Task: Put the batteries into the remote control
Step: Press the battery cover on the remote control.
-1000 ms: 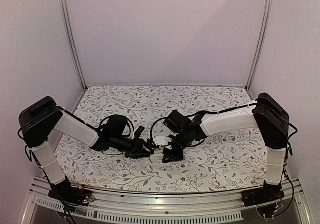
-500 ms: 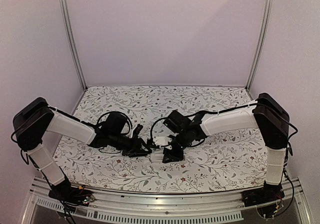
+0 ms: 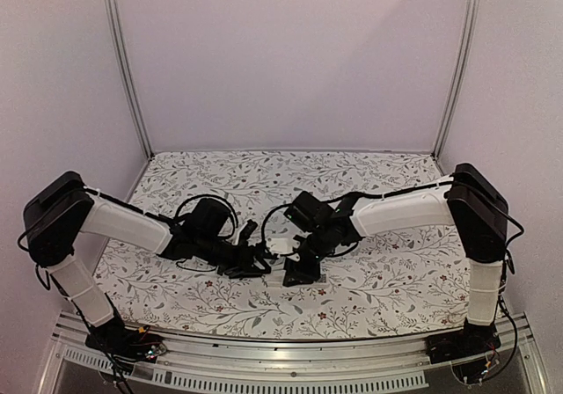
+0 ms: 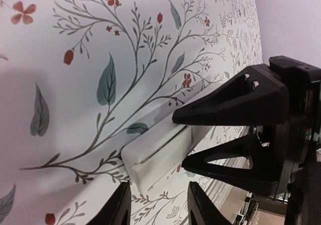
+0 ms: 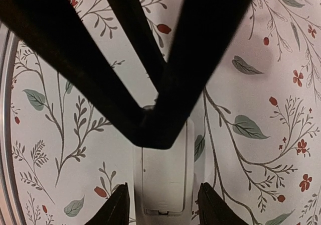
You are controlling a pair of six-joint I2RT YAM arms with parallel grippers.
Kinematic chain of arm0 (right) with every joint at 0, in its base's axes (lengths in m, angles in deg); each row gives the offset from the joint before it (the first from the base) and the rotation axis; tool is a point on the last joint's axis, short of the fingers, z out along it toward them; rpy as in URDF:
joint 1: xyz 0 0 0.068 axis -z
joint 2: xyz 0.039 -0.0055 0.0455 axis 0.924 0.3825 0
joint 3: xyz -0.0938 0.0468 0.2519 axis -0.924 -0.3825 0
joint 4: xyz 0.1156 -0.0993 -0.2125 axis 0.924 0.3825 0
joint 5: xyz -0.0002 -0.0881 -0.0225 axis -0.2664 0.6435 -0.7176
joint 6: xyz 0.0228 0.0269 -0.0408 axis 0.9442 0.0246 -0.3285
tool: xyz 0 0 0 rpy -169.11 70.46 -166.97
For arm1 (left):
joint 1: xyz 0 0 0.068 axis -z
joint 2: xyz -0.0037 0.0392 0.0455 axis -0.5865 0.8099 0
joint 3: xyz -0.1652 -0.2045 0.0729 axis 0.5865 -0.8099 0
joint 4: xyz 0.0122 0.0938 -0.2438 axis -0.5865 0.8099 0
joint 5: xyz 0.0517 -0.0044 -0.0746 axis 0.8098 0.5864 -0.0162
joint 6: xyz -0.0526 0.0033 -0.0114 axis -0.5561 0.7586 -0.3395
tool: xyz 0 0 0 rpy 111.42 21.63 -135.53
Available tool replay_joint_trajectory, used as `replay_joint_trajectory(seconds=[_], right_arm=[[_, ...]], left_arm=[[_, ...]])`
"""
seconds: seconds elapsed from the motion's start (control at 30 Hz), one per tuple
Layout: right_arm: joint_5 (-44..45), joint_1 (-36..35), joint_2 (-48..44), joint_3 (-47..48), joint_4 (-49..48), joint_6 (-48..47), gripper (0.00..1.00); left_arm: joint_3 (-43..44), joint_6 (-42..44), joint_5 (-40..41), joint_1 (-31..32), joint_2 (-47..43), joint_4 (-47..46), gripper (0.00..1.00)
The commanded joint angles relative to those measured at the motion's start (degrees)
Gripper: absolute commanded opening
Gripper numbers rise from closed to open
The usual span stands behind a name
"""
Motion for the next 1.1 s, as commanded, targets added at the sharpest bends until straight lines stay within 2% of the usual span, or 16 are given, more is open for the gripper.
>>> replay_joint_trajectory(seconds=[0.0, 0.3, 0.63, 0.83, 1.07], right_arm=[[-1.04, -0.54, 1.40, 1.75, 0.96, -0.16, 0.47], [-0.69, -0.61, 1.20, 1.78, 1.80, -0.18, 0.46], [-0.20, -0.56, 1.21, 1.47, 1.78, -0.21, 0.37], [-0.24, -0.57, 1.28, 1.30, 1.80, -0.15, 0.34], [-1.91, -0.65, -0.34, 0.61, 1.41, 0.92, 0.43]], left_arm=[[1.71, 0.48, 1.43, 1.33, 1.96, 0.38, 0.37], [2.21, -0.11, 2.81, 1.43, 3.24, 1.06, 0.22], [3.15, 0.22, 3.83, 2.19, 4.43, 2.92, 0.09], [4.20, 1.57, 5.54, 2.96, 4.58, 6.49, 0.06], [4.28, 2.61, 7.48, 3.01, 3.84, 10.07, 0.08]])
